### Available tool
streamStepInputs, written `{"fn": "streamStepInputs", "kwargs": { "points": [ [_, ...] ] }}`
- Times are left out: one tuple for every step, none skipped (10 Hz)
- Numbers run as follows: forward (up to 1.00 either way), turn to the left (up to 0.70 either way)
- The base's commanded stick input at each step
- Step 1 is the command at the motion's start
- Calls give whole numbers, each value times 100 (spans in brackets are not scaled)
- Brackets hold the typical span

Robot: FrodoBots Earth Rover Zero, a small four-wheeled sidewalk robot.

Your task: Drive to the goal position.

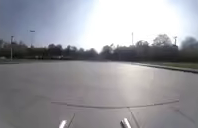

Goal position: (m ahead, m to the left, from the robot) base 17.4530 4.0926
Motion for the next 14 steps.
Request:
{"fn": "streamStepInputs", "kwargs": {
  "points": [
    [100,-40],
    [100,-40],
    [100,-27],
    [100,-1],
    [100,0],
    [100,0],
    [100,0],
    [100,0],
    [100,0],
    [100,0],
    [100,0],
    [100,0],
    [100,0],
    [100,1]
  ]
}}
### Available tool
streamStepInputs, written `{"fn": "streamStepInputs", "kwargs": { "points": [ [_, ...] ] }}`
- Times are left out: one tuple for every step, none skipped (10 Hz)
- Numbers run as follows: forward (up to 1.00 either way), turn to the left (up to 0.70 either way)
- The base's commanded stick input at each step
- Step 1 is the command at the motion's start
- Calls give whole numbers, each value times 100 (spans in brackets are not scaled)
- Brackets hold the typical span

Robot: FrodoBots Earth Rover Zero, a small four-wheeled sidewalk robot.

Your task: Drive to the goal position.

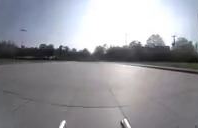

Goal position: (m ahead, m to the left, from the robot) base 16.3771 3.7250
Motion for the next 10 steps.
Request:
{"fn": "streamStepInputs", "kwargs": {
  "points": [
    [100,3],
    [100,0],
    [100,0],
    [100,0],
    [100,0],
    [100,0],
    [100,0],
    [100,0],
    [100,0],
    [100,0]
  ]
}}
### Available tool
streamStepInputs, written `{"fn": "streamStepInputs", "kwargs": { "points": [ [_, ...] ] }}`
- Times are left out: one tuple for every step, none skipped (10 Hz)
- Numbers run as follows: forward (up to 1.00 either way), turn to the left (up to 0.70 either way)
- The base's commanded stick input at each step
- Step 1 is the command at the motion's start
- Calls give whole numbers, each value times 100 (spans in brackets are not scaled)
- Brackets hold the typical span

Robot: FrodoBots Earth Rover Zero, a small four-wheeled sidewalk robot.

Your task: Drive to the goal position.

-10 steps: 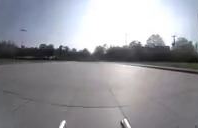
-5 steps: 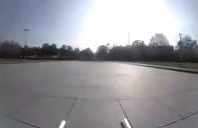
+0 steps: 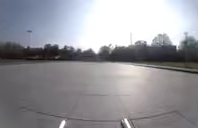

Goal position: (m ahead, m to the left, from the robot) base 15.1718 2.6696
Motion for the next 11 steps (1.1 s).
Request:
{"fn": "streamStepInputs", "kwargs": {
  "points": [
    [100,0],
    [100,0],
    [100,0],
    [100,0],
    [100,0],
    [100,0],
    [100,0],
    [100,0],
    [100,-26],
    [100,-38],
    [100,-32]
  ]
}}
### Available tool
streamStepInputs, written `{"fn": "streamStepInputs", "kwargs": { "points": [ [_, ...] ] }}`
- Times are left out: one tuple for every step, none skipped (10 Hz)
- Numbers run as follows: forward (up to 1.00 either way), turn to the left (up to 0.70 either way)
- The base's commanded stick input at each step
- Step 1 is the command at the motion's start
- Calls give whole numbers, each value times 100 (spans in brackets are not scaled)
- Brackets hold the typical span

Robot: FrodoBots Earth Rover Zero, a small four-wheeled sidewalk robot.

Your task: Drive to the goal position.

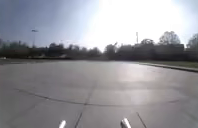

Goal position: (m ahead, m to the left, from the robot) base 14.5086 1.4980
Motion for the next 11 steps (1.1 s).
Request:
{"fn": "streamStepInputs", "kwargs": {
  "points": [
    [100,-22],
    [100,-29],
    [100,0],
    [100,4],
    [100,0],
    [100,3],
    [100,0],
    [100,0],
    [100,0],
    [100,0],
    [100,0]
  ]
}}
